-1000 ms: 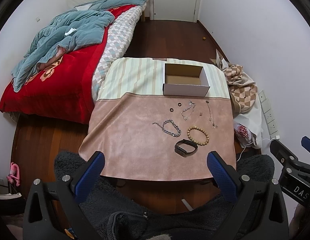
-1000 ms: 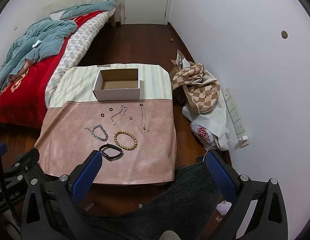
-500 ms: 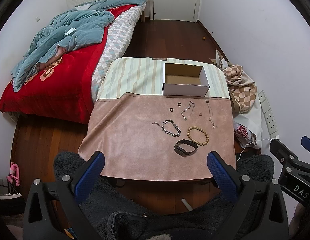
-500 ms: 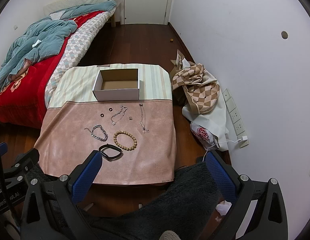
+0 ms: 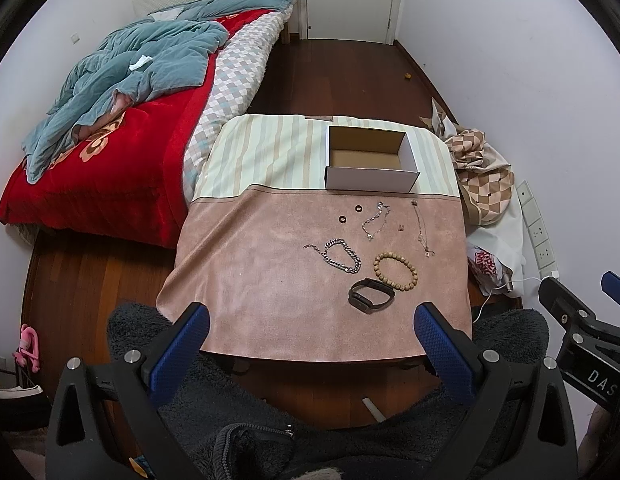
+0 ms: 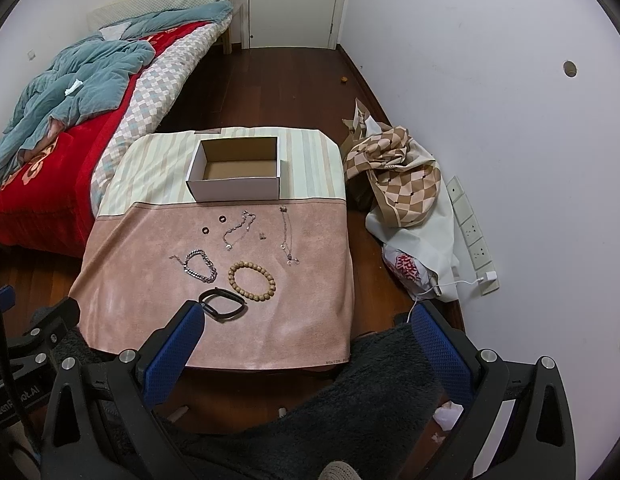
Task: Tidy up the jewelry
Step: 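Grasp the black watch band with the left gripper while the right gripper grasps the wooden bead bracelet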
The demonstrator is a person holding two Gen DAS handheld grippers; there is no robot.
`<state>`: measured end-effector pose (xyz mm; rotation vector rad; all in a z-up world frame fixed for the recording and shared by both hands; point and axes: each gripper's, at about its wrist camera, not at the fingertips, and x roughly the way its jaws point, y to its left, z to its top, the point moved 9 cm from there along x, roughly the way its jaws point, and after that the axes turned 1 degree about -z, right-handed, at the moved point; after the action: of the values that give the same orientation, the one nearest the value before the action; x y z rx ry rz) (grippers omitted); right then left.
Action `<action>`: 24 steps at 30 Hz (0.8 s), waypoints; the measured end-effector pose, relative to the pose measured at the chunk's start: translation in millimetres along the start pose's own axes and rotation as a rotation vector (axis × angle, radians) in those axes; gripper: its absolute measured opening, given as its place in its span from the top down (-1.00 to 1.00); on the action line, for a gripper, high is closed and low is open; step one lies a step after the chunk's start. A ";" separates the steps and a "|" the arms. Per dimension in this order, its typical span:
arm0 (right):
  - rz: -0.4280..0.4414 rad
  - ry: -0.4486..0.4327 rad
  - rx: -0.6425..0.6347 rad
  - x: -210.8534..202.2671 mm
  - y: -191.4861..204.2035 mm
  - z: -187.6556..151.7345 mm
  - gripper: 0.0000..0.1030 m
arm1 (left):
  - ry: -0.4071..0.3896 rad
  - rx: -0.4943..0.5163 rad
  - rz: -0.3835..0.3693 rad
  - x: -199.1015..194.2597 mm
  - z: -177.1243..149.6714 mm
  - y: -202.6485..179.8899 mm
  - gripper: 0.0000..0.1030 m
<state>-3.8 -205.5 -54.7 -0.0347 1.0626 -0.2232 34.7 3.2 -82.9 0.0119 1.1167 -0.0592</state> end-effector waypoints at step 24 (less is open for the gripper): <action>0.084 0.274 0.111 267.4 -10.3 -48.7 -0.55 | 0.332 -0.009 0.048 241.0 -43.3 -18.9 -0.99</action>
<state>76.9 -264.8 -307.7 0.1441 1.3200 -0.2151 100.3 -24.0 -318.0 0.0418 1.4481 -0.0090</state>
